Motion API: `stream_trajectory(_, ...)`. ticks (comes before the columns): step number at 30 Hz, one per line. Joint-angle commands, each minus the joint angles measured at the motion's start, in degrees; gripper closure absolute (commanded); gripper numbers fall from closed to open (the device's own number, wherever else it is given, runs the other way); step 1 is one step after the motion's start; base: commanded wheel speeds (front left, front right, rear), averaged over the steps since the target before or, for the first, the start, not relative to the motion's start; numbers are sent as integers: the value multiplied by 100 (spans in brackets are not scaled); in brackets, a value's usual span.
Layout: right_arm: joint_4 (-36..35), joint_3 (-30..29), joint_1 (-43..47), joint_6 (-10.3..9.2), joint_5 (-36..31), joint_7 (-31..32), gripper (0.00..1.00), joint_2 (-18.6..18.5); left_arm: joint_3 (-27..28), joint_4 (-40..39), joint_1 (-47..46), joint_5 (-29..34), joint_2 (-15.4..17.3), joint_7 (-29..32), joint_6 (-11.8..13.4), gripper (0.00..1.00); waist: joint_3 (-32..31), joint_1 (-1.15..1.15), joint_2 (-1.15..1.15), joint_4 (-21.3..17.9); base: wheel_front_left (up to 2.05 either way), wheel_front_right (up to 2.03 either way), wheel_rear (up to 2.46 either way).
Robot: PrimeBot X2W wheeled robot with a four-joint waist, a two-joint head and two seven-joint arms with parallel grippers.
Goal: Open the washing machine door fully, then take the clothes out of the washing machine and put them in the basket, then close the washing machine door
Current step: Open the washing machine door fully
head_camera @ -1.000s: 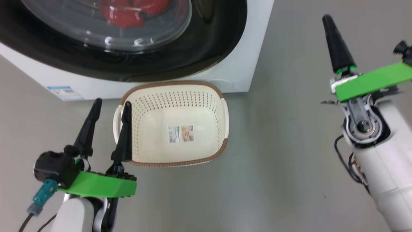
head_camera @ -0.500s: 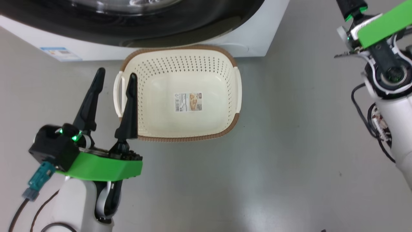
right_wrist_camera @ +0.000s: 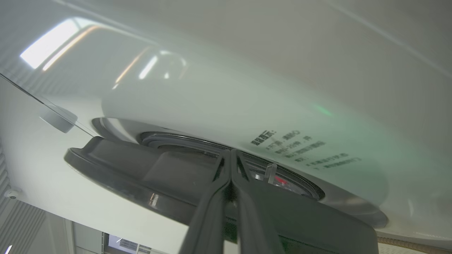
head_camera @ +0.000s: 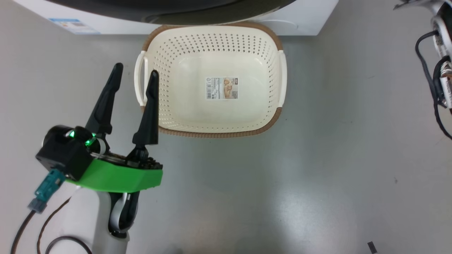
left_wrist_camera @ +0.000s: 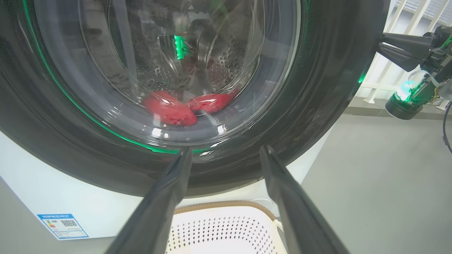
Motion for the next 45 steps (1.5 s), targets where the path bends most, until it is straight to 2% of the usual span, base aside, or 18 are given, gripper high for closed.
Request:
stream_trajectory(1,-152,-26,-115,3,-22,164,100,74,136,-156,-54,-37,125,-27,-32,0,153,0,0,149,0,0,0)
stream_trajectory(19,-84,-100,-524,3,-56,1177,100,176,0,-116,-187,23,106,-27,-32,0,336,0,0,264,0,0,0)
stream_trajectory(45,226,346,-47,3,-266,2281,100,542,311,137,47,216,132,-27,-32,0,-336,0,0,-52,0,0,0)
